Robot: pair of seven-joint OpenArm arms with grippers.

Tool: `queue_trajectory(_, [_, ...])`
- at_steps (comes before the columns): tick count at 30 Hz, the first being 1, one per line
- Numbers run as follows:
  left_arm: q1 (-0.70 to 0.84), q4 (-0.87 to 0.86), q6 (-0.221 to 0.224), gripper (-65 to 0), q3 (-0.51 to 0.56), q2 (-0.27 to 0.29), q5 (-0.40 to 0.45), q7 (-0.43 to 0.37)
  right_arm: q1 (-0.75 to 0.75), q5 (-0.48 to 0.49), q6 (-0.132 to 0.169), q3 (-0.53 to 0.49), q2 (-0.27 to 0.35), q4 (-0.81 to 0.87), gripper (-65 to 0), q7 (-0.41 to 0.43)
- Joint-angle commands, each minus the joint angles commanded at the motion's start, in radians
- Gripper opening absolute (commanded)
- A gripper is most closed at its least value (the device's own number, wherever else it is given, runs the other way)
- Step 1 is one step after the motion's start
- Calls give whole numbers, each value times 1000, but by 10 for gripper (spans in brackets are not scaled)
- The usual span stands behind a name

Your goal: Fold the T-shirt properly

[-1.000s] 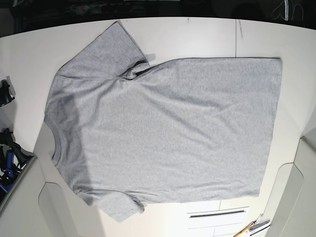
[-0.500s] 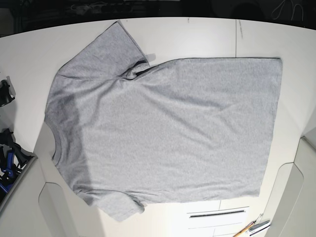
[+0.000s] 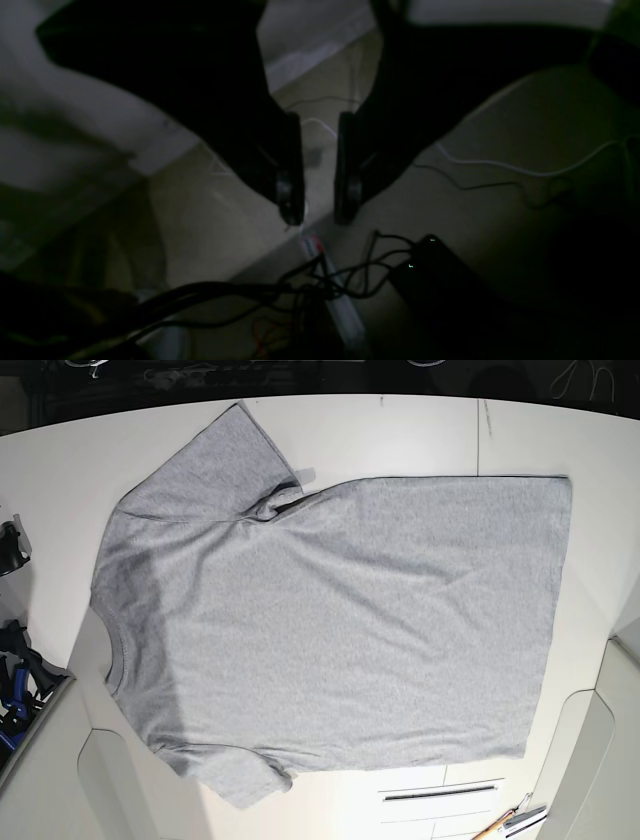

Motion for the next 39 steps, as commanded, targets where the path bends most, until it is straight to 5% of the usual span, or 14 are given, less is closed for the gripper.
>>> queue_trajectory(10, [39, 172, 8, -503, -92, 0, 19, 3, -52, 133, -5, 263, -4, 198, -650, -32])
queue_trajectory(15, [38, 248, 3, -446, -218, 0, -27, -2, -38, 222, -5, 420, -82, 241, -650, -68])
queue_trajectory(21, [37, 340, 3, -421, -325, 0, -97, -12, 107, 423, -92, 570, -258, 241, -644, -363])
queue_trajectory(26, [6, 367, 4, -361, -354, 0, -117, 1, 205, 418, -88, 632, -366, 236, -427, -456])
queue_trajectory(29, [-23, 367, 5, -299, -354, -1, -139, 23, 214, 418, -119, 632, -392, 222, -292, -465])
queue_trajectory(31, [-47, 367, 5, -277, -354, -5, -139, 21, 215, 418, -145, 632, -411, 204, -264, -464])
queue_trajectory(36, [-103, 367, 5, -276, -354, -14, -139, 23, 215, 435, -142, 632, -485, 149, -264, -465])
queue_trajectory(39, [-136, 367, 44, -276, -354, -15, -167, 45, 223, 484, -98, 632, -519, 101, -264, -463])
